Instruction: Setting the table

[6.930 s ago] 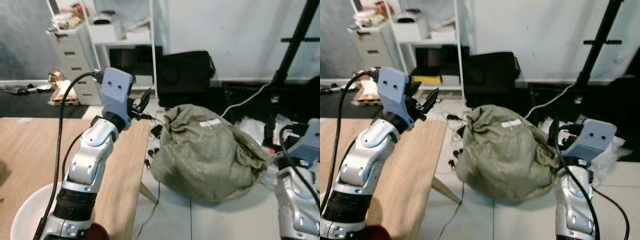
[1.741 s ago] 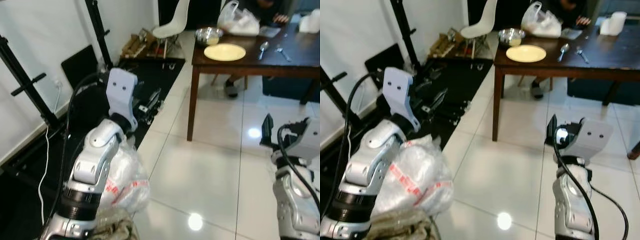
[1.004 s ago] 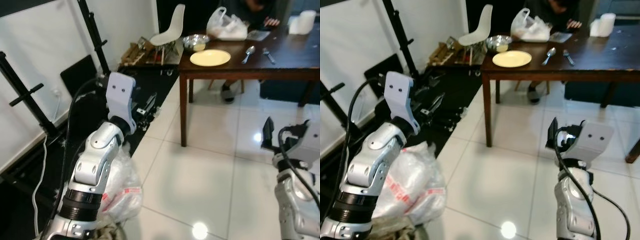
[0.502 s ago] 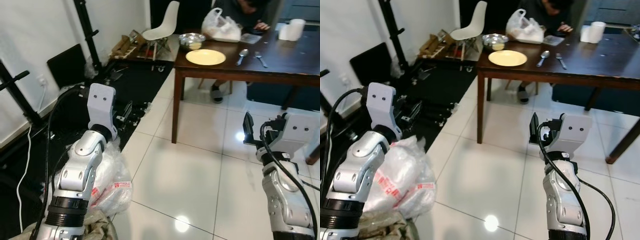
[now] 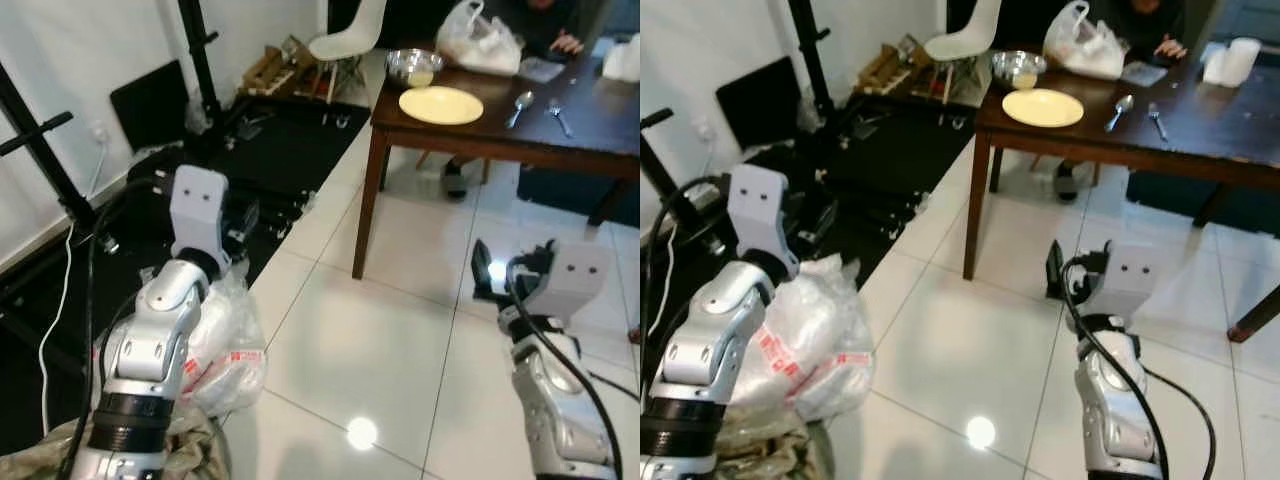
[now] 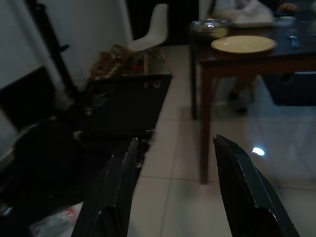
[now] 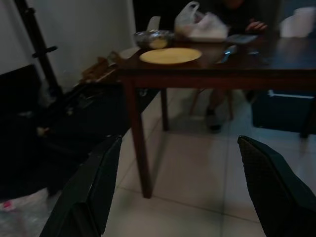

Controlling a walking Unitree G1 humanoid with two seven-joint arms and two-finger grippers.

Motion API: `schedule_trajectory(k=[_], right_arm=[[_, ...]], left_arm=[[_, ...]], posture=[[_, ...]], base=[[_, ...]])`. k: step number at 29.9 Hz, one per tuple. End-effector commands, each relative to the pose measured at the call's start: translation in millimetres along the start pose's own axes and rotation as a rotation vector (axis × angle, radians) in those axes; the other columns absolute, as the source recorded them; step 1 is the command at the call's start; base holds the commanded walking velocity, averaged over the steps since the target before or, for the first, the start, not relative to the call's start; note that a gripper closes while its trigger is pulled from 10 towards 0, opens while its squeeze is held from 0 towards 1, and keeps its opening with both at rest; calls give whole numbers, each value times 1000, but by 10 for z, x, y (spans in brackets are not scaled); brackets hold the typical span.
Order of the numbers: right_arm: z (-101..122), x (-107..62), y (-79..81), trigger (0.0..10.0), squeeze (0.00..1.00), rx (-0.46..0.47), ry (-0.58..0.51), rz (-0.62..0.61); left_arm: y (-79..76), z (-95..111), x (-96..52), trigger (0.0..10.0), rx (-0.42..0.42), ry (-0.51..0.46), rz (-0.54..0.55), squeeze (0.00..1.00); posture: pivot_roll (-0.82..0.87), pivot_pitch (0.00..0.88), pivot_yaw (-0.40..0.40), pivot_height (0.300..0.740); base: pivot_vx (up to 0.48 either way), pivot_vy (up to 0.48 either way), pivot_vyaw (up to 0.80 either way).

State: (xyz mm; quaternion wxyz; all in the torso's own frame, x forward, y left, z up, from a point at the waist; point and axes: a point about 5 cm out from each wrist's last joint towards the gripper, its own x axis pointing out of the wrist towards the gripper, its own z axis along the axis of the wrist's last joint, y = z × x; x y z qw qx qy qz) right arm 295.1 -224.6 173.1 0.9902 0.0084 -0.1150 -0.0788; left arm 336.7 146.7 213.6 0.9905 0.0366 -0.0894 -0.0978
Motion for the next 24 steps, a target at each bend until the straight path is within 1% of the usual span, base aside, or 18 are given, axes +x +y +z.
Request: schedule_trajectory(k=[1, 7, 12, 14, 15, 17, 18, 20, 21, 22, 23, 24], right_arm=[[-35, -26, 9, 10000, 0, -2, 21, 8], [-55, -40, 15, 10000, 0, -4, 37, 22], [-132, -100, 92, 10000, 0, 6, 76, 57], [-199, -116, 180, 10000, 0, 17, 101, 88], [-199, -116, 180, 10000, 0, 17, 101, 88], [-237, -100, 293, 10000, 0, 26, 114, 127], [-244, -76, 357, 10000, 0, 30, 115, 151], [-258, -38, 443, 10000, 0, 41, 119, 184], [-263, -28, 463, 10000, 0, 45, 121, 191], [-287, -7, 522, 10000, 0, 51, 130, 211], [-287, -7, 522, 10000, 0, 51, 130, 211], [-308, 9, 599, 10000, 0, 57, 139, 242]], left_arm=[[40, -40, -27, 10000, -8, 19, 16, 0], [66, -95, -63, 10000, -1, 40, 30, 0], [94, -154, -115, 10000, -25, 70, 36, 0], [148, -193, -164, 10000, -54, 79, 61, 0], [148, -193, -164, 10000, -54, 79, 61, 0], [231, -248, -246, 10000, -80, 76, 121, 0], [266, -288, -309, 10000, -70, 72, 152, 0], [303, -364, -412, 10000, -54, 80, 196, 0], [311, -388, -440, 10000, -51, 85, 208, 0], [336, -460, -511, 10000, -53, 103, 235, 0], [336, -460, -511, 10000, -53, 103, 235, 0], [356, -546, -587, 10000, -62, 129, 257, 0]], posture=[[-88, 0, 79, 740], [-80, 0, 69, 740], [-60, 10, 59, 740], [-48, 18, 47, 740], [-48, 18, 47, 740], [-38, 22, 28, 740], [-35, 21, 25, 740], [-25, 17, 8, 740], [-25, 17, 8, 740], [-17, 10, -19, 740], [-17, 10, -19, 740], [-13, 8, -34, 740]], base=[[0, 0, 0], [0, 0, 0], [0, 0, 0], [0, 0, 0], [0, 0, 0], [0, 0, 0], [0, 0, 0], [0, 0, 0], [0, 0, 0], [0, 0, 0], [0, 0, 0], [0, 0, 0]])
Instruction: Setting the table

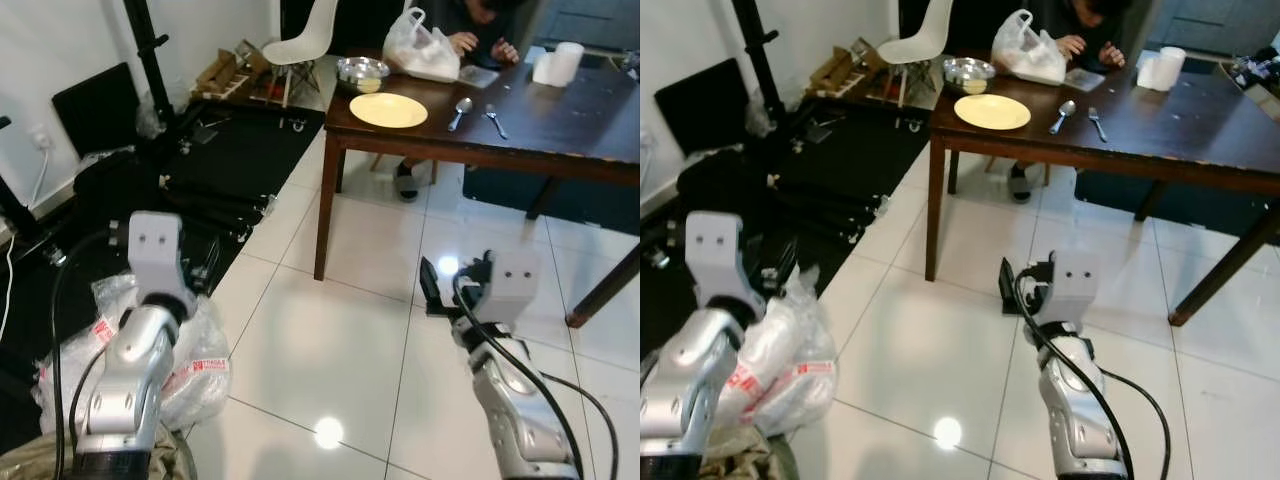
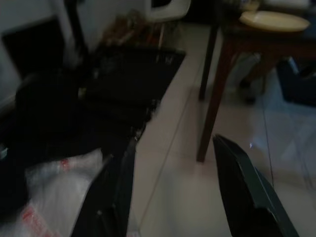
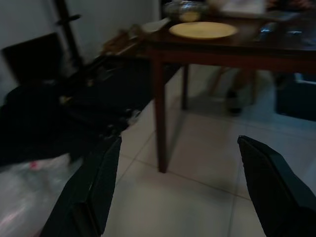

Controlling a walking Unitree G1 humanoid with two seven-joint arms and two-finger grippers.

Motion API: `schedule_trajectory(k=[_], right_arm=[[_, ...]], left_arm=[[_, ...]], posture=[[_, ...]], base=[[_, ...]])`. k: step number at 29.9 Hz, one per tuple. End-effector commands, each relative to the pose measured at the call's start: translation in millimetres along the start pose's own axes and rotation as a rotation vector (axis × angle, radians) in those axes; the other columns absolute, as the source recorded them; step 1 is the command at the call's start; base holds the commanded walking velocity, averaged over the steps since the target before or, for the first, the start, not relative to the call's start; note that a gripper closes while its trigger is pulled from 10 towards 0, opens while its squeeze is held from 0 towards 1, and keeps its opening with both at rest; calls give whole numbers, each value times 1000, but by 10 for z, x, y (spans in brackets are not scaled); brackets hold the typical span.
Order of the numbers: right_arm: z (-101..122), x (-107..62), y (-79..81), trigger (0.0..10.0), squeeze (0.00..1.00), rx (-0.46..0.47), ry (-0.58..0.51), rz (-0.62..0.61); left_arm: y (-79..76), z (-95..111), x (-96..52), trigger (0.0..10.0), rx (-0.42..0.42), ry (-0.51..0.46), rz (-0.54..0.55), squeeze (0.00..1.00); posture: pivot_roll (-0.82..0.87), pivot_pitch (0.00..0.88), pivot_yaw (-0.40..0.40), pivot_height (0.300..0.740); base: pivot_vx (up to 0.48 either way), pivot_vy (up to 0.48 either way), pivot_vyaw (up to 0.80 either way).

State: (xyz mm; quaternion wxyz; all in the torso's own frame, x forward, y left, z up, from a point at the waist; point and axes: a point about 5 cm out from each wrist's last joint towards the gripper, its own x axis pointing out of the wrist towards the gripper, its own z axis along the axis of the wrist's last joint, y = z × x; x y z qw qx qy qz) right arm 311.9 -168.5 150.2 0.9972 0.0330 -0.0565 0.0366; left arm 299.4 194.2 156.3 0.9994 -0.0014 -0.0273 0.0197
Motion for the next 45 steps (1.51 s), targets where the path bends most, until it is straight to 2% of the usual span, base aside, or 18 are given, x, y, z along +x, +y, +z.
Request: schedule_trajectory(k=[1, 4, 6, 8, 10, 11, 12, 14, 16, 18, 21, 25, 28, 31, 32, 38, 41, 45], right_arm=[[-87, 31, 106, 10000, 0, 1, 32, 54], [-276, 36, 282, 10000, 0, 24, 95, 123], [-343, 32, 318, 10000, 0, 21, 114, 135], [-681, -83, 330, 10000, 0, 97, 244, 116], [-681, -83, 330, 10000, 0, 97, 244, 116], [-974, -207, 279, 10000, 0, 161, 362, 67], [-974, -207, 279, 10000, 0, 161, 362, 67], [-1330, -425, 204, 10000, 0, 154, 526, 32], [-1421, -504, 180, 10000, 0, 141, 568, 56], [-1453, -538, 154, 10000, 0, 136, 581, 44], [-1489, -576, -64, 10000, 0, 129, 602, -31], [-1440, -526, -190, 10000, 0, 100, 597, -18], [-1425, -501, -256, 10000, 0, 34, 595, 5], [-1422, -491, -317, 10000, 0, 28, 591, -7], [-1448, -522, -361, 10000, 0, 40, 606, -7], [-1557, -645, -342, 10000, 0, 100, 665, 43], [-1657, -723, -153, 10000, 0, 129, 701, 142], [-1674, -707, -7, 10000, 0, 164, 690, 176]], left_arm=[[65, -148, -90, 10000, 10, 37, 40, 0], [136, -519, -264, 10000, 43, 150, 52, 0], [155, -651, -319, 10000, 62, 191, 51, 0], [185, -910, -412, 10000, 121, 278, 40, 0], [185, -910, -412, 10000, 121, 278, 40, 0], [177, -991, -408, 10000, 172, 305, 8, 0], [177, -991, -408, 10000, 172, 305, 8, 0], [135, -1040, -349, 10000, 224, 318, -59, 0], [82, -1089, -331, 10000, 213, 334, -85, 0], [75, -1179, -367, 10000, 219, 368, -86, 0], [22, -1507, -594, 10000, 199, 487, -58, 0], [-20, -1569, -694, 10000, 141, 498, -1, 0], [-38, -1586, -714, 10000, 127, 492, 14, 0], [-31, -1593, -709, 10000, 128, 477, 26, 0], [68, -1629, -696, 10000, 139, 485, 72, 0], [224, -1768, -800, 10000, 205, 555, 125, 0], [264, -1827, -906, 10000, 200, 589, 200, 0], [295, -1814, -917, 10000, 178, 588, 233, 0]], posture=[[-8, 0, -51, 740], [-6, 0, -60, 740], [-5, 0, -58, 740], [1, 0, -36, 740], [1, 0, -36, 740], [-8, 0, -23, 740], [-8, 0, -23, 740], [-20, 0, -16, 740], [-13, 0, -15, 740], [-17, 0, -17, 740], [-19, 0, -34, 740], [-26, 0, -43, 740], [-41, 0, -51, 740], [-49, 0, -53, 740], [-60, 0, -48, 740], [-36, 0, -53, 740], [-6, 0, -39, 740], [6, 0, -34, 740]], base=[[0, 0, 0], [0, 0, 0], [0, 0, 0], [0, 0, 0], [0, 0, 0], [0, 0, 0], [0, 0, 0], [0, 0, 0], [0, 0, 0], [0, 0, 0], [0, 0, 0], [0, 0, 0], [0, 0, 0], [0, 0, 0], [0, 0, 0], [0, 0, 0], [0, 0, 0], [0, 0, 0]])
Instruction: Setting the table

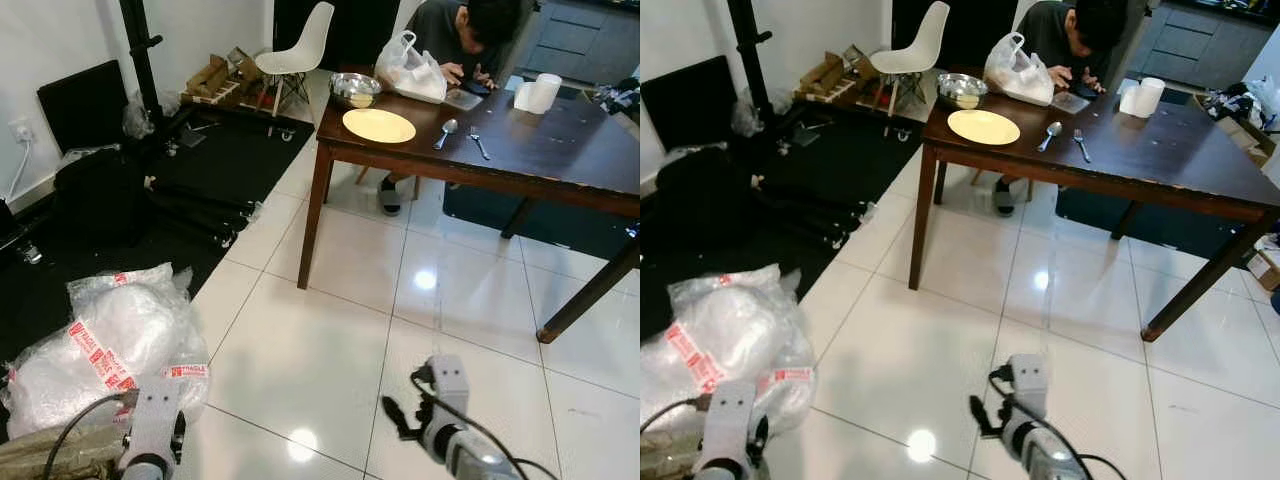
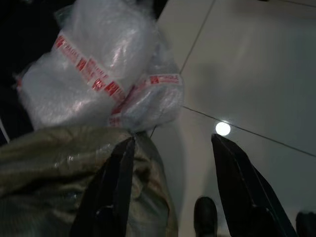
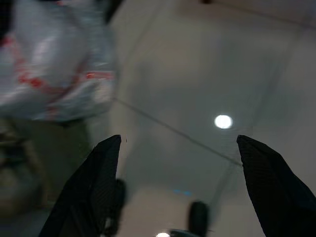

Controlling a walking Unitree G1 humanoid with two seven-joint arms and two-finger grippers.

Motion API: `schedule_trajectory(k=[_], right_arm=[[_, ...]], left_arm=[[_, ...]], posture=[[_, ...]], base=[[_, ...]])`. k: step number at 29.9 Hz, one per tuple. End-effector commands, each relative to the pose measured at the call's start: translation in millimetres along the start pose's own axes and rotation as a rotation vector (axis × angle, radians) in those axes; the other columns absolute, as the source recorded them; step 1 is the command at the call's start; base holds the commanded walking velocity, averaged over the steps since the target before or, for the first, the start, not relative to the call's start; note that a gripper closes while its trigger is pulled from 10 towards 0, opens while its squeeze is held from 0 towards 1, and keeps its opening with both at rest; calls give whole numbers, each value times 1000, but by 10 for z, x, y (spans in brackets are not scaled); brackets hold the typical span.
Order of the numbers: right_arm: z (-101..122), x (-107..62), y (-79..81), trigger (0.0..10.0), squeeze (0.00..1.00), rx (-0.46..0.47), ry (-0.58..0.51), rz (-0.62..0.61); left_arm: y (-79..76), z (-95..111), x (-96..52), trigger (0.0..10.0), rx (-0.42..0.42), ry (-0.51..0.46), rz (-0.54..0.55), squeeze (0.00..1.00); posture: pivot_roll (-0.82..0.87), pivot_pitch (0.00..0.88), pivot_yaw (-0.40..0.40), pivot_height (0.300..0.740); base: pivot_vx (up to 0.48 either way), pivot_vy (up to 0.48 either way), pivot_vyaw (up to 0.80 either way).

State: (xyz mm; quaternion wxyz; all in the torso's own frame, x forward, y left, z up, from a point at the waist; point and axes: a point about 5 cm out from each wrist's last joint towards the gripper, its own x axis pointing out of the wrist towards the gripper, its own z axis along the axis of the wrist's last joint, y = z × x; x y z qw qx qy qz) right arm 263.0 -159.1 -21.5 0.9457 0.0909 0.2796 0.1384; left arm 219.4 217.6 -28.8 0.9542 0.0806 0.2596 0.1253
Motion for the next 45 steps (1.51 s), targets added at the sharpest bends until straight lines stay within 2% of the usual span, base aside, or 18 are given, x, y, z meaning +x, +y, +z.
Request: schedule_trajectory(k=[1, 3, 5, 7, 8, 11, 15, 18, 22, 23, 26, 30, 33, 35, 37, 39, 42, 45], right_arm=[[-35, -8, 8, 10000, 0, -17, 11, 23], [-31, 7, 46, 10000, 0, -42, 18, 58], [63, 7, 44, 10000, 0, -41, -18, 97], [91, 11, 61, 10000, 0, -31, -32, 124], [81, 16, 90, 10000, 0, -30, -35, 132], [102, 31, 125, 10000, 0, -31, -59, 129], [223, 49, 164, 10000, 0, -42, -121, 123], [221, 43, 147, 10000, 0, -57, -120, 123], [217, -12, 50, 10000, 0, -76, -120, 99], [211, -26, 20, 10000, 0, -89, -116, 83], [234, -40, -21, 10000, 0, -84, -127, 56], [298, -49, -15, 10000, 0, -86, -165, 47], [569, -82, 1, 10000, 0, -70, -311, 8], [844, -139, 49, 10000, 0, -22, -444, -4], [1055, -203, 113, 10000, 0, -6, -533, 9], [1134, -231, 144, 10000, 0, -11, -564, 16], [1442, -345, 246, 10000, 0, -31, -671, 42], [1530, -378, 276, 10000, 0, -42, -698, 50]], left_arm=[[16, -7, 0, 10000, -11, 6, 10, 0], [4, 29, 33, 10000, -9, -7, 3, 0], [-14, 226, 72, 10000, 15, -73, -16, 0], [-19, 298, 82, 10000, 32, -102, -27, 0], [-4, 268, 76, 10000, 29, -94, -30, 0], [-8, 205, 64, 10000, 27, -71, -45, 0], [-15, 229, 53, 10000, 63, -95, -89, 0], [-37, 245, 64, 10000, 74, -102, -104, 0], [-164, 318, 78, 10000, 105, -126, -152, 0], [-191, 334, 80, 10000, 82, -127, -161, 0], [-248, 369, 86, 10000, 86, -141, -195, 0], [-269, 435, 95, 10000, 104, -167, -213, 0], [-226, 797, 79, 10000, 70, -297, -194, 0], [-203, 1102, 11, 10000, 37, -406, -188, 0], [-176, 1318, -54, 10000, 2, -475, -179, 0], [-163, 1395, -79, 10000, -13, -497, -173, 0], [-156, 1704, -200, 10000, -31, -588, -184, 0], [-169, 1812, -243, 10000, -28, -626, -195, 0]], posture=[[14, 0, -34, 740], [18, 0, -40, 740], [52, 34, -46, 740], [56, 29, -43, 740], [50, 0, -25, 740], [31, 0, -15, 740], [21, 0, -2, 740], [5, 0, 11, 740], [-19, 0, 7, 740], [-33, 0, 9, 740], [-53, 0, 15, 740], [-57, 0, 20, 740], [-52, 0, 26, 740], [-41, 0, 28, 740], [-38, 0, 29, 740], [-38, 0, 29, 740], [-31, 0, 30, 740], [-31, 0, 29, 740]], base=[[0, 0, 0], [0, 0, 0], [0, 0, 0], [0, 0, 0], [0, 0, 0], [0, 0, 0], [0, 0, 0], [0, 0, 0], [0, 0, 0], [0, 0, 0], [0, 0, 0], [0, 0, 0], [0, 0, 0], [0, 0, 0], [0, 0, 0], [0, 0, 0], [0, 0, 0], [0, 0, 0]])
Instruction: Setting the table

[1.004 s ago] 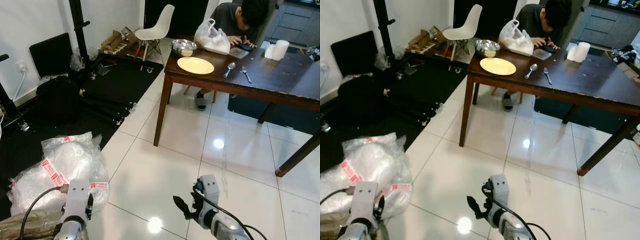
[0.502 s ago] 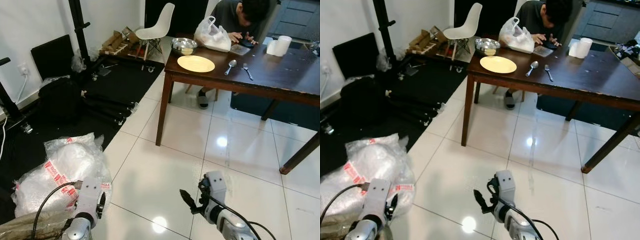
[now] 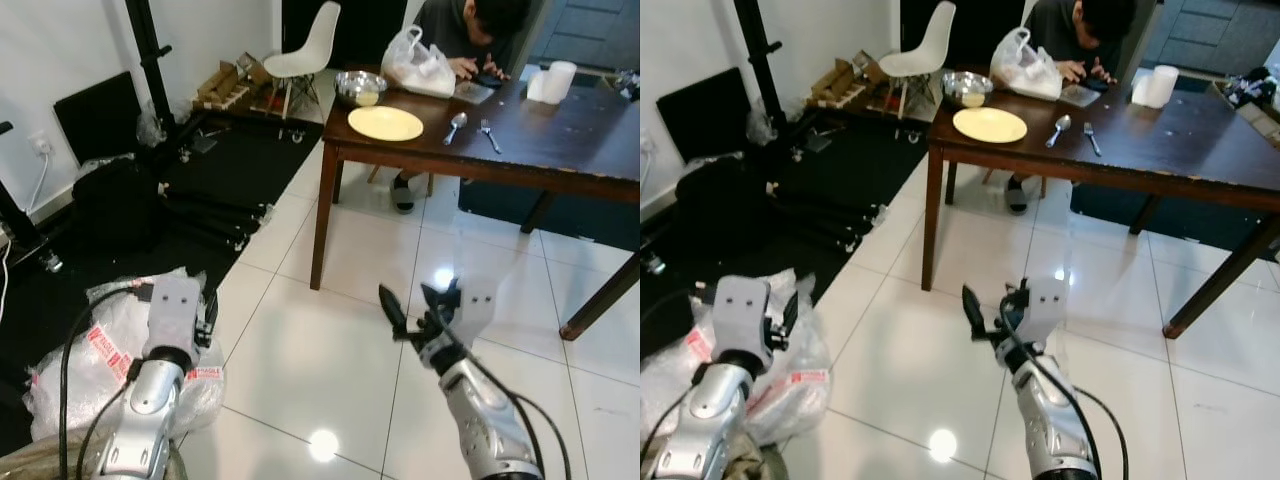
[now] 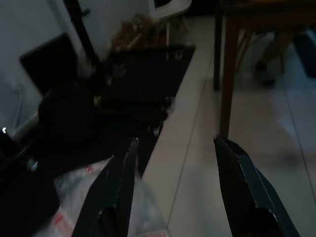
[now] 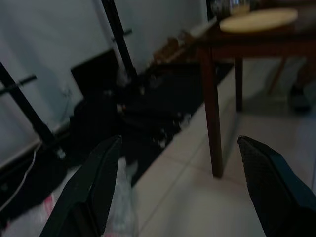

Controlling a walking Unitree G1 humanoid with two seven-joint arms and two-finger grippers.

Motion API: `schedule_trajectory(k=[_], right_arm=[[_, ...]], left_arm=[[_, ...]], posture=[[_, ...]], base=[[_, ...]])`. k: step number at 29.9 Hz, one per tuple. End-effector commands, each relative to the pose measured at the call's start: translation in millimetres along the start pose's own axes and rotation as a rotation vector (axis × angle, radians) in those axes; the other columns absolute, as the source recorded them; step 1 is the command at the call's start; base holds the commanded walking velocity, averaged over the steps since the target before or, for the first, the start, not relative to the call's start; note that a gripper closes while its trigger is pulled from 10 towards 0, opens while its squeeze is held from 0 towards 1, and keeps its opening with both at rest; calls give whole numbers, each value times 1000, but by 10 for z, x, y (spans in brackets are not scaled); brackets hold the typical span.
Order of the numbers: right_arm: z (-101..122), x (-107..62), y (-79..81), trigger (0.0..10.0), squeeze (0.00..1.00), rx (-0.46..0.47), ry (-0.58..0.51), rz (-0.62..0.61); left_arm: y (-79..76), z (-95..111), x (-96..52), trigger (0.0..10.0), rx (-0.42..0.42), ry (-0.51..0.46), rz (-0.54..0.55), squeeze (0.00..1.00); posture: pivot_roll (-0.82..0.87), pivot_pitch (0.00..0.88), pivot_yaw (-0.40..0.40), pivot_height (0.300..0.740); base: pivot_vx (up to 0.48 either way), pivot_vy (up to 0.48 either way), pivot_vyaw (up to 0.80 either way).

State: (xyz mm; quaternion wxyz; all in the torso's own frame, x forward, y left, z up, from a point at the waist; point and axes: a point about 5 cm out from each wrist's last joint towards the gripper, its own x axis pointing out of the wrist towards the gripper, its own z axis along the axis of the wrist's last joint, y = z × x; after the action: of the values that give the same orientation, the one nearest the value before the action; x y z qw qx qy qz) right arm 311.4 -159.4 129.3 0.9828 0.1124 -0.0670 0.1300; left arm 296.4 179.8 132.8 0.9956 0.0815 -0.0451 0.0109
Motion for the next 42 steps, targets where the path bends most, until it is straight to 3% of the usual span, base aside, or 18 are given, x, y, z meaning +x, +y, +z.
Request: schedule_trajectory(k=[1, 6, 10, 16, 34, 42], right_arm=[[16, 4, 4, 10000, 0, 16, 0, -5], [22, -5, 28, 10000, 0, 8, 7, -7], [-46, -86, -7, 10000, 0, 30, 38, -55], [-55, -138, 2, 10000, 0, 43, 59, -70], [-61, -167, -15, 10000, 0, 39, 88, -90], [-52, -152, 45, 10000, 0, 48, 102, -32]], left_arm=[[-10, 10, -5, 10000, -10, 6, -10, 0], [-80, 171, 40, 10000, -7, -60, -19, 0], [-266, 334, 47, 10000, -16, -135, -89, 0], [-347, 390, 66, 10000, -15, -133, -133, 0], [-392, 367, 49, 10000, -15, -112, -156, 0], [-390, 353, 51, 10000, -18, -102, -155, 0]], posture=[[-31, 0, 29, 740], [-32, 0, 31, 740], [-43, 0, 38, 740], [-57, 0, 54, 740], [-62, 0, 58, 740], [-66, 0, 61, 740]], base=[[0, 0, 0], [0, 0, 0], [236, 0, -244], [472, 0, -800], [473, 0, -800], [480, 0, 0]])
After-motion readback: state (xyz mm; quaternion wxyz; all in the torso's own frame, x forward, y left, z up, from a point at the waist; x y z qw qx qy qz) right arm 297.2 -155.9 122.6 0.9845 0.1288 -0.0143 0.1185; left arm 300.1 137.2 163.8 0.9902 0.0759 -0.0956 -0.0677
